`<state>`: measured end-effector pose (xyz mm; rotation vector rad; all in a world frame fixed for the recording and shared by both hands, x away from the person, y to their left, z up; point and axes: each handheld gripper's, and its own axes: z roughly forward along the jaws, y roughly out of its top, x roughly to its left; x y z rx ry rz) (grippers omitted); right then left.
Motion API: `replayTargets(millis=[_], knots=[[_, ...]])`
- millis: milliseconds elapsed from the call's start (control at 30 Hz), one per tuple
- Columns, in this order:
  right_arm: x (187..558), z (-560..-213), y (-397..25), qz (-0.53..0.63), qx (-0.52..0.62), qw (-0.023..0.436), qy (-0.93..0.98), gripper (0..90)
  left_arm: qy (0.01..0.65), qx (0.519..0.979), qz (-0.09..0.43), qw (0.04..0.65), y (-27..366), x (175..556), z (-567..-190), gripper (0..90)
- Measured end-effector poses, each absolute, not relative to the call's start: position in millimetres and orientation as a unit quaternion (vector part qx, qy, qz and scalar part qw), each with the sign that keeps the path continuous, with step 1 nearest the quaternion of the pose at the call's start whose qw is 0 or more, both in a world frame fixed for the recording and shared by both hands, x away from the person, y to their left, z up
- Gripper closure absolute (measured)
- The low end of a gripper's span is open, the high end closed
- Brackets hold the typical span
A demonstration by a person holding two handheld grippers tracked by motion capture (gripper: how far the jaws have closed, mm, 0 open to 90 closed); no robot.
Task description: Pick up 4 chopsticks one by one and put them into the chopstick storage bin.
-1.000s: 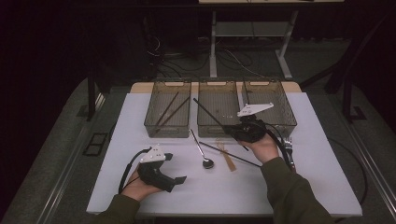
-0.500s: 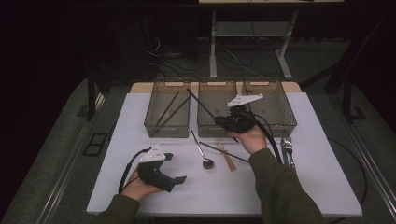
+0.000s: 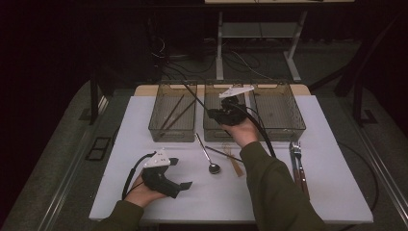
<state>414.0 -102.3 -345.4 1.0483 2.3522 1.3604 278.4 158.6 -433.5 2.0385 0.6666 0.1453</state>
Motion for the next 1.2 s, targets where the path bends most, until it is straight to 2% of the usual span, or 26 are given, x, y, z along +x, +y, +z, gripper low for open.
replayTargets(millis=[633,1200], knots=[[453,-346,-24,0.463,0.363,0.117,0.800,85.1,0.269,0.834,0.054,0.478,159,279,-433,0.0],[478,-376,19,0.445,0.386,0.102,0.801,85.1,0.267,0.834,0.051,0.481,159,278,-432,0.0]])
